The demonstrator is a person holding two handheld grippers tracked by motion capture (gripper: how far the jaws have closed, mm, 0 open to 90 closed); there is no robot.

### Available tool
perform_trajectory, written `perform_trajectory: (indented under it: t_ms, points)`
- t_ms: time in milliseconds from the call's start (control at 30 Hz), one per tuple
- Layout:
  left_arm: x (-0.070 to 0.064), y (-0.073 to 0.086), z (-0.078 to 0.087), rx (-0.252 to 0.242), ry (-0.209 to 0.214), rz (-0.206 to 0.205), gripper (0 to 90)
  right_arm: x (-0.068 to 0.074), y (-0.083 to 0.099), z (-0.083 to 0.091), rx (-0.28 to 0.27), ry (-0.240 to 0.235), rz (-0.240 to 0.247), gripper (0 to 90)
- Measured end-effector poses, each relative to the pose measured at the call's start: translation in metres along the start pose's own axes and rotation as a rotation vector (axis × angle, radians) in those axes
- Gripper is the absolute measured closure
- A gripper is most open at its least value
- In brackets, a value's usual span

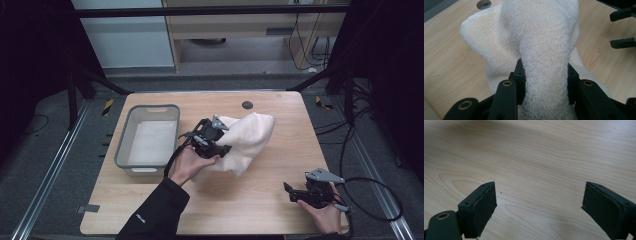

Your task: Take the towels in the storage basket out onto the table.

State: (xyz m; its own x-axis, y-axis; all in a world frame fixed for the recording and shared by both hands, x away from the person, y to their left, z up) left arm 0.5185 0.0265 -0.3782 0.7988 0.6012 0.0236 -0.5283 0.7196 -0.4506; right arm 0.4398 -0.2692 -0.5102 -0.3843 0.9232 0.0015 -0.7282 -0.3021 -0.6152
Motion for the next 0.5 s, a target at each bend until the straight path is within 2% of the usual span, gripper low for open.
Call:
perform_trajectory:
  t_ms: [200,500]
  points:
    - [-0.002,0.004,-0.022,0.026,-0.002,0.004,64.2,0.0,0.0,0.0,0.0,0.001,0.001,11.5]
    - [-0.002,0.011,-0.042,0.059,-0.003,-0.005,63.3,0.001,0.0,0.0,0.006,-0.004,-0.006,11.2]
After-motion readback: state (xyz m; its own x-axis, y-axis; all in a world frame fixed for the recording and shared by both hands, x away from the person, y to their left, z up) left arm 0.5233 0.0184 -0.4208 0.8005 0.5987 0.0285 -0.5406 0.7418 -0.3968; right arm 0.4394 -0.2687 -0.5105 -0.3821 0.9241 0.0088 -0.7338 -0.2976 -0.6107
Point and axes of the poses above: each handheld gripper's, and its own axes: z roughly backward along the jaws, y roughly out of its underside, x roughly to its left, the point moved 4 cm from there along -z, roughly forward along the jaws, and after that the axes turned 15 degrees about x, right-handed, at the moved point
